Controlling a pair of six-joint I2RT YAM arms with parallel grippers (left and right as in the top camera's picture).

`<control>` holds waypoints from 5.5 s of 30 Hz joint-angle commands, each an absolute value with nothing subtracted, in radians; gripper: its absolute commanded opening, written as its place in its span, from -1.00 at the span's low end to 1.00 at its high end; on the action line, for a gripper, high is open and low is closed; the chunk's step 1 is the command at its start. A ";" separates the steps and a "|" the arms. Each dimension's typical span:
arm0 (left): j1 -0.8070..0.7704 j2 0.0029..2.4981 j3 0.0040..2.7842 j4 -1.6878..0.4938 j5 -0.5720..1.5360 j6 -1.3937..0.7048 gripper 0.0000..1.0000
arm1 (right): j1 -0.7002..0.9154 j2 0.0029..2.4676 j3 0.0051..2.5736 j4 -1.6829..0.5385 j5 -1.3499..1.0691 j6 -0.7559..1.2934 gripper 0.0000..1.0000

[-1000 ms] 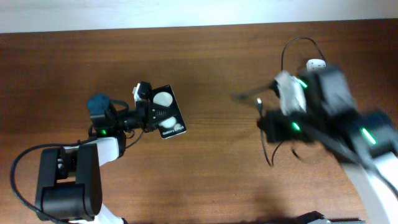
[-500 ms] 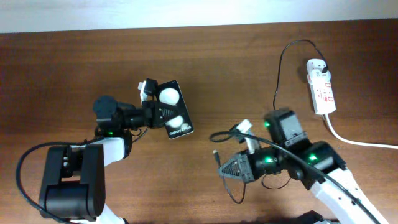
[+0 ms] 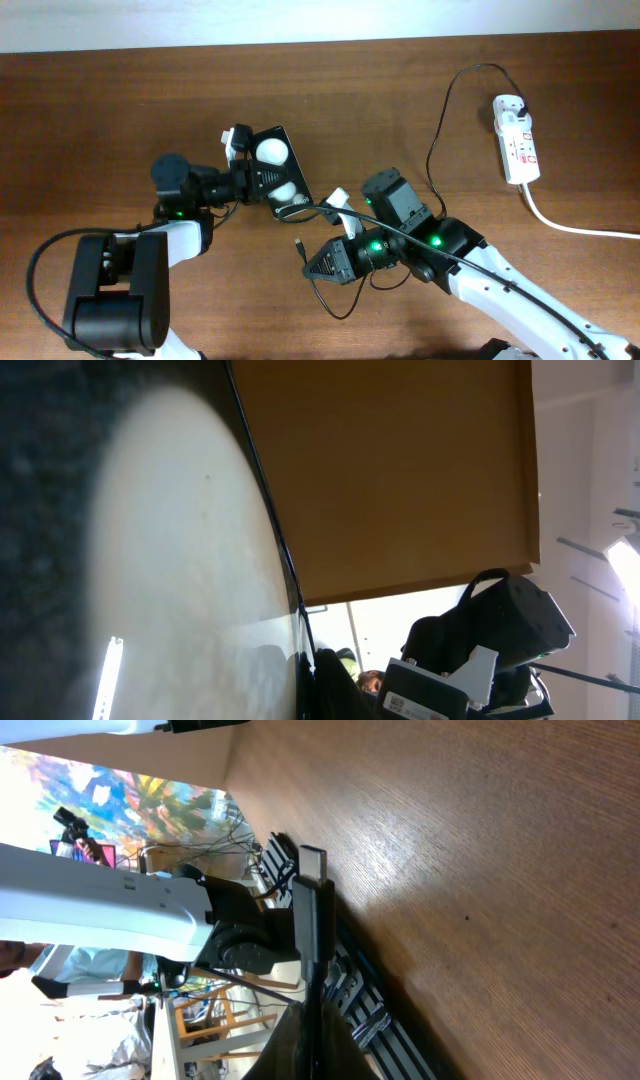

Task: Plug charger to phone and switch on socket
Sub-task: 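Carry the connector toward the phone's bottom port held by left gripper, then push the USB-C connector into the phone's bottom port, then release the connector, retract right gripper, lower phone onto table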

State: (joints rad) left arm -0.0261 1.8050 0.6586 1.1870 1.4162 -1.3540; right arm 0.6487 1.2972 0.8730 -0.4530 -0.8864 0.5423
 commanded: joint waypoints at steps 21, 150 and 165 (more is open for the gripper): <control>-0.030 1.801 0.669 1.196 1.469 -1.398 -1.00 | 0.655 1.303 0.877 -0.486 -0.784 0.567 -0.92; -0.280 1.785 0.760 1.585 1.335 -1.506 -1.00 | 0.507 0.516 0.928 -0.748 -0.415 0.345 0.50; -0.403 1.957 1.361 -0.260 0.896 -0.255 -1.00 | 0.507 0.262 0.935 -1.034 -0.118 0.383 0.65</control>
